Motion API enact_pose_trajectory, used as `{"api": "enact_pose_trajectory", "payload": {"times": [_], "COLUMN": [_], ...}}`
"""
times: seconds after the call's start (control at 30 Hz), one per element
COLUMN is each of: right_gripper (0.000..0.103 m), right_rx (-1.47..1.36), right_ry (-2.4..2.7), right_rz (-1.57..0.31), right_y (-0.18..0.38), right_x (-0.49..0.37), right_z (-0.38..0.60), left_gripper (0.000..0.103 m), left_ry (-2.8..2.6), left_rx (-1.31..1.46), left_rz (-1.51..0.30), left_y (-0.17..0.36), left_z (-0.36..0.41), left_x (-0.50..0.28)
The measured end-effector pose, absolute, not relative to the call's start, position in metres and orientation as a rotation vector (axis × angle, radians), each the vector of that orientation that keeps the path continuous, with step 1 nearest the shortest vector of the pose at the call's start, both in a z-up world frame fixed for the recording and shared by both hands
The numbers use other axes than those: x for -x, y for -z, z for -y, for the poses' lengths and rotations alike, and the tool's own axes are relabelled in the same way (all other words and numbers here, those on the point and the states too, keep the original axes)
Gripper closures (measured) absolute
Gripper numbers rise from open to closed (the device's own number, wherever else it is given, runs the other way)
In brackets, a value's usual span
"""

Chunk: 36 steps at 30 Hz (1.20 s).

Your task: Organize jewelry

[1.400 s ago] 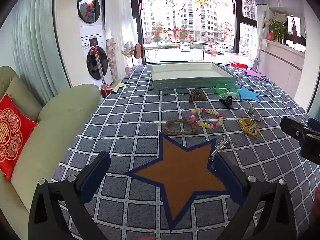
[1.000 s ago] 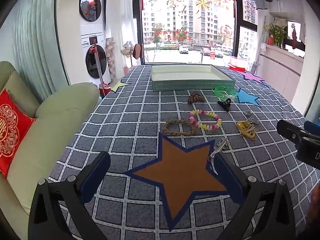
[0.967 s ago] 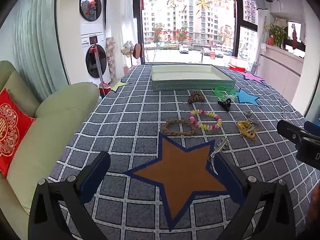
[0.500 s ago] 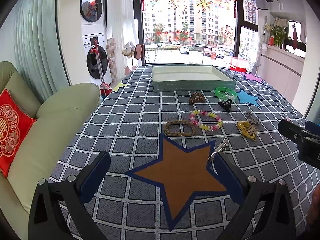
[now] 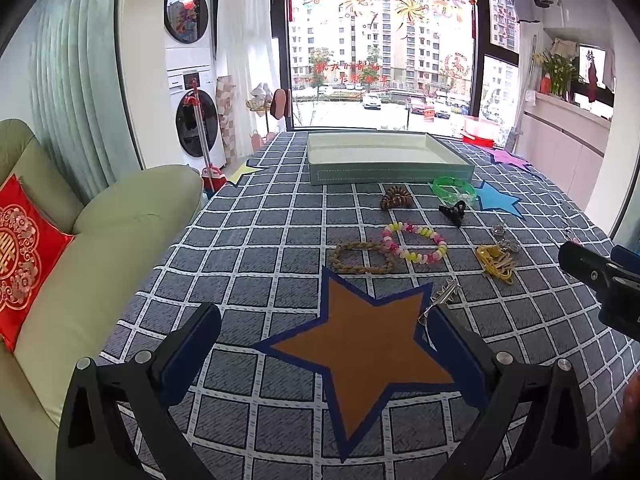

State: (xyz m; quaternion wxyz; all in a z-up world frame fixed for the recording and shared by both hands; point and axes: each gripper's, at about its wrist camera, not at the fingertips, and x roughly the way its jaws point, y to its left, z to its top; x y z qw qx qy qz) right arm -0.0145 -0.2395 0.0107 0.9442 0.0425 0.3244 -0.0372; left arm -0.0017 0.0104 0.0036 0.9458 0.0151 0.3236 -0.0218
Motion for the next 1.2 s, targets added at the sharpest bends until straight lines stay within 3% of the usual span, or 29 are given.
{"api": "enact_pose_trajectory", "payload": {"times": [1.2], "right_gripper": [0.000], "right_rx": [-0.082], "right_ry": [0.065], "right_rz": [-0.649], "right_y": [-0.0145], "right_x": [0.0185], "right_z": [0.2349], "left_gripper": [0.000], "left_ry": [0.044], "left_rx": [-0.026], "left_rz": [-0.649], "left_y": [-0.0068], "left_z": [-0.0088], "left_x": [0.0049]}}
